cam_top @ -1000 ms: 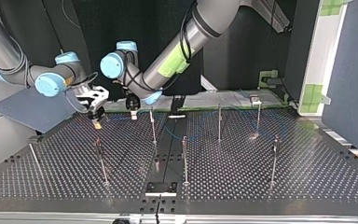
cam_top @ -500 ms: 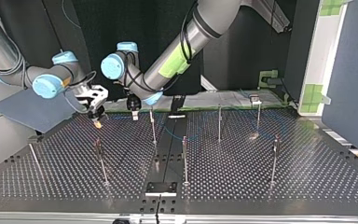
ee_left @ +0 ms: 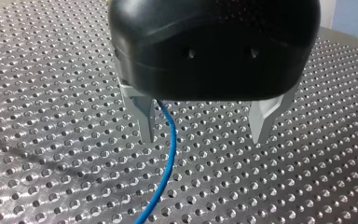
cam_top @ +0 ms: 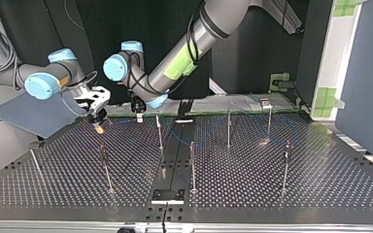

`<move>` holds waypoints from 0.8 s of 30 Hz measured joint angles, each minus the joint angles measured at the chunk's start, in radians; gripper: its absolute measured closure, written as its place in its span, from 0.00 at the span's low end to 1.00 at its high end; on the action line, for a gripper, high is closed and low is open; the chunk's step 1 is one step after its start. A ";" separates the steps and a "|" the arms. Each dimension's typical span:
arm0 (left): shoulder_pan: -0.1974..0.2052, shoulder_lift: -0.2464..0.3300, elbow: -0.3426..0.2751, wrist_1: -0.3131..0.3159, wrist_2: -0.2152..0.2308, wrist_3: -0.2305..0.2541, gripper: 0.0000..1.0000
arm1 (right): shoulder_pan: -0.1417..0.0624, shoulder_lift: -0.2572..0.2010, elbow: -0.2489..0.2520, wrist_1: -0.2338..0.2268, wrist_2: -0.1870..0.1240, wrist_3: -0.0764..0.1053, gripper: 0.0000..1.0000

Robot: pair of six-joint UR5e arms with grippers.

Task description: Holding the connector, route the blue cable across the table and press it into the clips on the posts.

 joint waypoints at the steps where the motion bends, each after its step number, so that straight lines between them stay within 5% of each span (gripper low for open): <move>1: 0.000 0.000 0.000 -0.001 0.000 -0.001 0.00 | 0.001 0.000 0.000 0.000 0.000 0.000 1.00; 8: -0.010 0.000 0.010 -0.003 0.002 -0.015 0.00 | 0.002 0.000 0.000 -0.004 -0.001 0.003 1.00; 10: -0.012 0.000 0.014 -0.002 0.001 -0.014 0.24 | 0.002 0.000 0.000 -0.004 -0.001 0.004 1.00; 11: -0.013 0.000 0.015 -0.002 0.001 -0.014 0.24 | 0.002 0.000 0.000 -0.005 -0.001 0.004 1.00; 13: -0.013 0.000 0.016 -0.003 0.001 -0.014 0.47 | 0.002 0.000 0.000 -0.005 -0.002 0.004 1.00; 14: -0.013 0.000 0.016 -0.003 0.001 -0.014 0.47 | 0.002 0.000 0.000 -0.006 -0.003 0.004 1.00; 15: -0.013 0.000 0.017 -0.003 0.002 -0.014 0.67 | 0.002 0.001 0.000 -0.006 -0.005 0.005 1.00; 16: -0.013 0.000 0.017 -0.004 0.002 -0.014 0.77 | 0.003 0.001 0.000 -0.006 -0.007 0.005 1.00; 17: -0.012 0.000 0.017 -0.004 0.002 -0.014 0.77 | 0.003 0.001 0.000 -0.006 -0.010 0.005 1.00; 19: -0.010 0.000 0.017 -0.004 0.002 -0.014 0.95 | 0.003 0.001 0.000 -0.006 -0.014 0.005 1.00; 24: -0.004 0.000 0.017 -0.007 0.005 -0.016 0.99 | 0.004 0.001 0.000 -0.008 -0.017 0.006 1.00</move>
